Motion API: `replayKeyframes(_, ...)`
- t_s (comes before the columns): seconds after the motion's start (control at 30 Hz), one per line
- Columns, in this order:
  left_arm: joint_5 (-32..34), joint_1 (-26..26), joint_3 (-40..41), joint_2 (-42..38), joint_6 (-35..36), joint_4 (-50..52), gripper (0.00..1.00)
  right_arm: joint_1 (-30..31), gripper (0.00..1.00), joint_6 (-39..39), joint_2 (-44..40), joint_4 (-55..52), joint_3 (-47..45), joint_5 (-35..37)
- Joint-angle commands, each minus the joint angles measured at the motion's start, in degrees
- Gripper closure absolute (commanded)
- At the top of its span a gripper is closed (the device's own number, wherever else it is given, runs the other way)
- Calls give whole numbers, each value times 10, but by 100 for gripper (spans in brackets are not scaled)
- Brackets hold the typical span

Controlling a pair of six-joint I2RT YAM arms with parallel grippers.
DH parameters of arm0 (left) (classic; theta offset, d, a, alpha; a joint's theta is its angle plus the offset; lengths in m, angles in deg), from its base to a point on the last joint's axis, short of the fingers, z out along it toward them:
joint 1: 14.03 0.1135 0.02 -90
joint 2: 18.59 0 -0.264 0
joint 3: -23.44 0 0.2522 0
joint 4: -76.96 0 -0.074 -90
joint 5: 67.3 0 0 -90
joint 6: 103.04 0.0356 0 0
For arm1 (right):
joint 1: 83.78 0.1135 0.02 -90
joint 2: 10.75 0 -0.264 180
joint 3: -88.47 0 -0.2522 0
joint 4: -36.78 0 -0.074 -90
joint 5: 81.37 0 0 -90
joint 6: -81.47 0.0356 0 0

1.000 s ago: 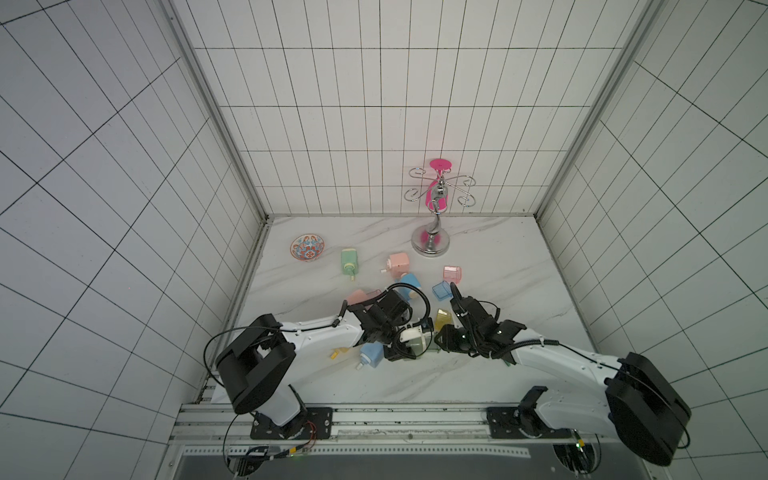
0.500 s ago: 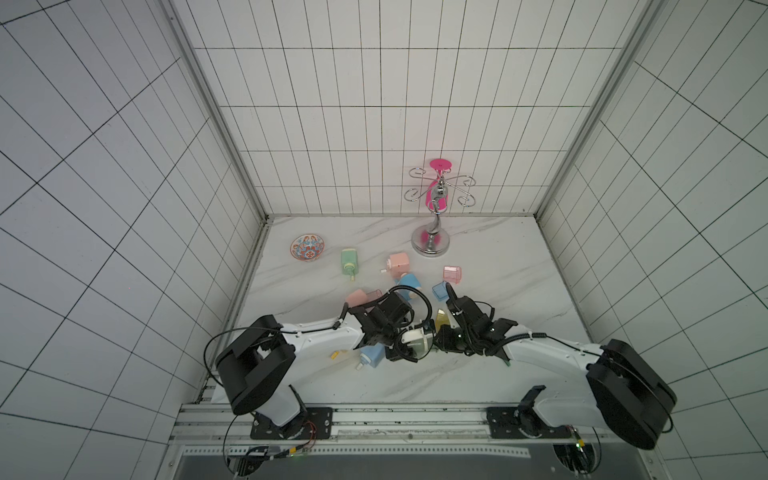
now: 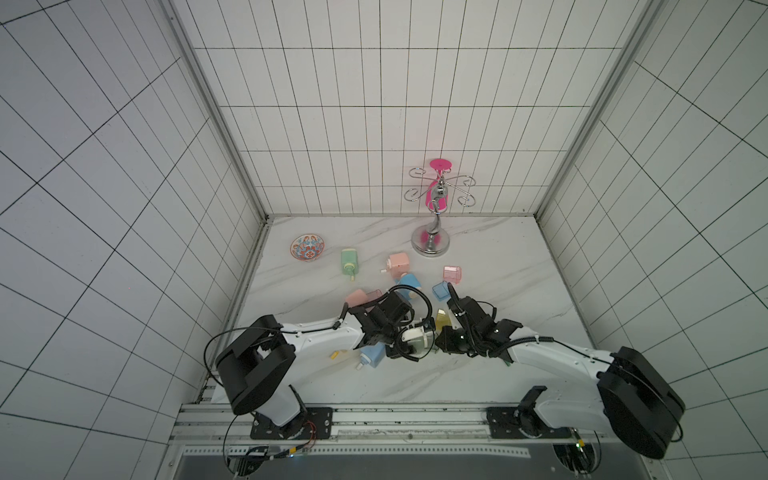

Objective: Put the tray back into the pencil sharpener
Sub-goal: Close the container of the pencil sharpener.

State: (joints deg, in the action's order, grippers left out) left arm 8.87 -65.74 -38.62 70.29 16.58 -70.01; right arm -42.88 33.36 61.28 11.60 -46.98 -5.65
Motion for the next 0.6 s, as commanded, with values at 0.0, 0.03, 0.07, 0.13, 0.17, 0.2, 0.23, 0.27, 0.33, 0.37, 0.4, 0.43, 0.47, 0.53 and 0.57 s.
replayKeyframes(0.0, 9, -1, 5, -6, 19, -9, 63, 3, 82, -8, -2, -19, -10, 5)
replayKeyframes(0.03, 6, -1, 4, -6, 20, -7, 63, 4, 82, -8, 0, -17, -8, 3)
replayKeyframes(0.07, 1, -1, 5, -5, 21, -5, 63, 4, 82, -8, 2, -14, -8, 3)
replayKeyframes(0.13, -3, -2, 1, 0, 24, 1, 63, 4, 82, -7, 6, -10, -8, 3)
replayKeyframes(0.17, -3, -2, -1, 2, 25, 4, 63, 4, 81, -7, 9, -8, -8, 5)
replayKeyframes(0.2, -3, -2, -2, 4, 26, 4, 63, 4, 80, -6, 11, -7, -8, 7)
replayKeyframes(0.23, -4, -2, -3, 6, 27, 5, 63, 4, 78, -6, 13, -5, -8, 9)
replayKeyframes(0.27, -6, -2, -4, 6, 26, 6, 63, 5, 76, -5, 16, -2, -7, 10)
replayKeyframes(0.33, -13, -2, -6, 7, 27, 6, 63, 4, 75, -5, 21, 1, -5, 15)
replayKeyframes(0.37, -16, -2, -6, 7, 28, 5, 63, 4, 74, -3, 23, 4, -5, 15)
replayKeyframes(0.4, -18, -2, -6, 8, 29, 5, 63, 5, 74, -3, 24, 9, -4, 16)
replayKeyframes(0.43, -19, -2, -7, 9, 30, 5, 63, 4, 74, -2, 25, 13, -4, 14)
replayKeyframes(0.47, -20, -3, -8, 10, 30, 6, 63, 4, 74, 0, 26, 19, -3, 9)
replayKeyframes(0.53, -20, -4, -9, 14, 31, 5, 63, 5, 74, 2, 26, 30, -4, -3)
replayKeyframes(0.57, -20, -5, -10, 15, 31, 6, 63, 5, 74, 4, 25, 35, -5, -8)
